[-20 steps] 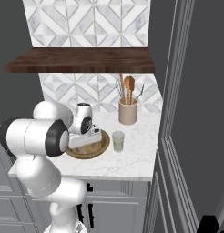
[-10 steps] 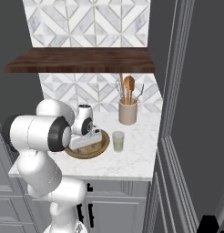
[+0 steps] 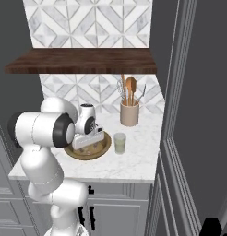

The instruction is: Grab a lemon wedge from the fridge and one ice cube from the ice bowl, and put them in the glass of lemonade.

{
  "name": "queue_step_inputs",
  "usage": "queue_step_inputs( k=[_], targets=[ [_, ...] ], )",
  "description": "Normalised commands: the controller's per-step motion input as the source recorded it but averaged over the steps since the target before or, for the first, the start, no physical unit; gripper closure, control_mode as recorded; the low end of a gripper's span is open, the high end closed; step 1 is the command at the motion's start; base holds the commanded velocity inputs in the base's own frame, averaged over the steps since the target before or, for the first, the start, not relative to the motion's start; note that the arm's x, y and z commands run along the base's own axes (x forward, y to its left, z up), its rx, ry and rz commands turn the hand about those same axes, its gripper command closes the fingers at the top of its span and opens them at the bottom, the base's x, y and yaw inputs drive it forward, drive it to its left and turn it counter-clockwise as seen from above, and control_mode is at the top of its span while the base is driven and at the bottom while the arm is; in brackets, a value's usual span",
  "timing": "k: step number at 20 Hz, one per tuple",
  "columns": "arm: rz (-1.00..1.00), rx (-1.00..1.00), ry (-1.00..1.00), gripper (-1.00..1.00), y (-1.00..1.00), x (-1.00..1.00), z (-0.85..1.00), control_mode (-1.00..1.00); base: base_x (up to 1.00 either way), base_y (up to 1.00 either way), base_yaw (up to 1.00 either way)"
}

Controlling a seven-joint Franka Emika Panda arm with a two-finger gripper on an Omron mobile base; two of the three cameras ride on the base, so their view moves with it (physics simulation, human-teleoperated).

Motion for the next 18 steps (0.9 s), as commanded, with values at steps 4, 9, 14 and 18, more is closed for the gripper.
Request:
queue_step_inputs(
  k=[4, 9, 14, 18],
  targets=[
    [0.04, 0.0, 0.0, -1.0, 0.0, -0.12, -0.08, -1.0, 0.0, 0.0, 0.0],
    [0.04, 0.0, -0.04, -1.0, 0.0, -0.17, -0.11, -1.0, 0.0, 0.0, 0.0],
    [0.02, 0.02, -0.1, -1.0, 0.0, -0.27, 0.03, -1.0, 0.0, 0.0, 0.0],
    [0.02, 0.01, -0.05, -1.0, 0.0, 0.0, 0.02, -1.0, 0.0, 0.0, 0.0]
  ],
)
